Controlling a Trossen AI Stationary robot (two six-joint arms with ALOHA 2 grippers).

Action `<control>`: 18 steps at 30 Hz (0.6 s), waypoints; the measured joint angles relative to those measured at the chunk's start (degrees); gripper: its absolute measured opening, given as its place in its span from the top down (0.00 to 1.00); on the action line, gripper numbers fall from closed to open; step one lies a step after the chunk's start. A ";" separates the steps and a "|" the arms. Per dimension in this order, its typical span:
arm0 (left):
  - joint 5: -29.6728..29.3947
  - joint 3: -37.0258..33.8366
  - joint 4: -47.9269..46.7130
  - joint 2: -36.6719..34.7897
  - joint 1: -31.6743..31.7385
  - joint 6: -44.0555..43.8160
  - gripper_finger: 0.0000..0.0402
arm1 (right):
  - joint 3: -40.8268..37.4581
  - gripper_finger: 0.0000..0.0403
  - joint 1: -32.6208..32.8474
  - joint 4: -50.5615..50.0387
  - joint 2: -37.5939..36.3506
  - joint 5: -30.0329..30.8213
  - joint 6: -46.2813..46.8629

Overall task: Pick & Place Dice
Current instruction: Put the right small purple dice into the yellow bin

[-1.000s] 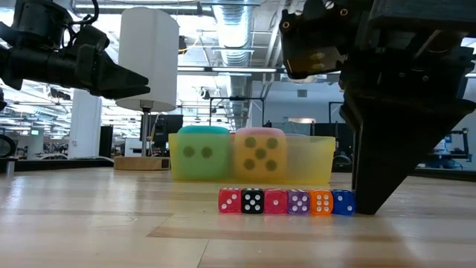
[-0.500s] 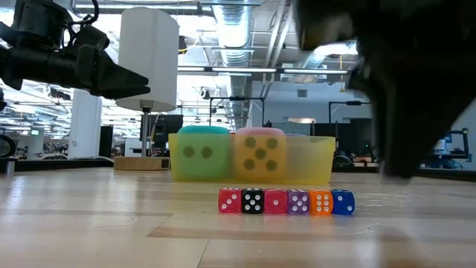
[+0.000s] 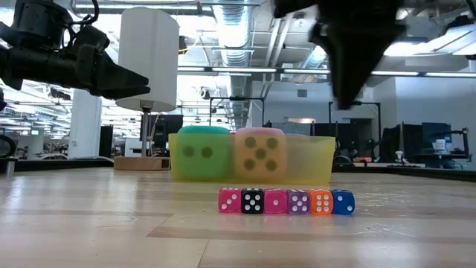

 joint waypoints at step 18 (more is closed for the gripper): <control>0.00 0.00 0.00 0.00 0.01 0.00 0.02 | 13.09 0.89 -16.74 -7.66 -0.11 4.16 -29.96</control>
